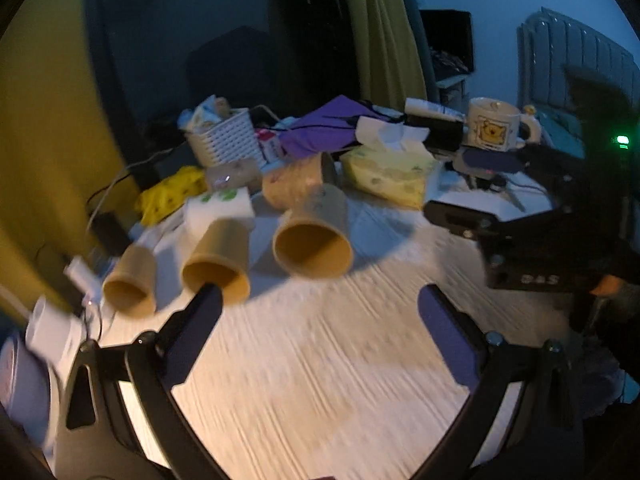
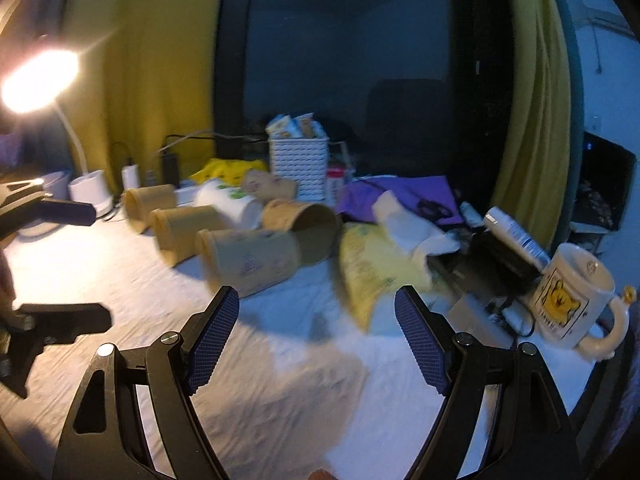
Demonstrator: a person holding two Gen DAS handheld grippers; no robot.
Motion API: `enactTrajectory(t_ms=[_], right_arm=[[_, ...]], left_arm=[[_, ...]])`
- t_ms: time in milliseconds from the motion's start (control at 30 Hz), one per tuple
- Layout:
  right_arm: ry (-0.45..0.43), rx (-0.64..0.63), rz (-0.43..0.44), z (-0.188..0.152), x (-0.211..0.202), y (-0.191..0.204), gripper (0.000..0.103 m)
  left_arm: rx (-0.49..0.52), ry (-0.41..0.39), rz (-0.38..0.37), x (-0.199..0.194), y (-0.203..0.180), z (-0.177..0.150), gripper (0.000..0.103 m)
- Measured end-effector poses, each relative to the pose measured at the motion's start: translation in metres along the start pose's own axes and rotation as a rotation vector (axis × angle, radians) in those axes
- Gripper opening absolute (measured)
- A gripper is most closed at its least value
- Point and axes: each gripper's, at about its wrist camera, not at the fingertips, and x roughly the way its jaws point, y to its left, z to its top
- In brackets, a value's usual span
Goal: Flip cup upright
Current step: 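Reach the left gripper to the tan paper cup lying on its side and grasp it, then lift the cup with the left gripper while the right gripper approaches its side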
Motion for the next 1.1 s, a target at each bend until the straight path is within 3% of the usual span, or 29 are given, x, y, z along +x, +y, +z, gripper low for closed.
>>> enactTrajectory(t_ms=[267,600,700,733,900,1100], right_arm=[[0.026,-0.002,-0.050,0.007,0.022,-0.021,0.083],[0.045,0.013,-0.056,0.008,0.028,-0.031,0.083],[0.048,0.012,-0.054,0.008,0.027,-0.030,0.083],[0.050,0.013,-0.054,0.007,0.027,-0.030,0.083],[0.056,0.010,-0.050,0.007,0.021,-0.027,0.083],[0.049,-0.004,-0.044,0.008,0.003,-0.019,0.083]], left_arm=[[0.045,0.059,-0.083,0.070,0.014,0.037,0.099],[0.107,0.152,-0.121,0.122,0.007,0.048,0.098],[0.074,0.206,-0.166,0.132,0.010,0.046,0.078],[0.059,0.218,-0.180,0.134,0.012,0.045,0.068],[0.043,0.211,-0.204,0.127,0.016,0.044,0.063],[0.083,0.176,-0.224,0.091,0.010,0.039,0.063]])
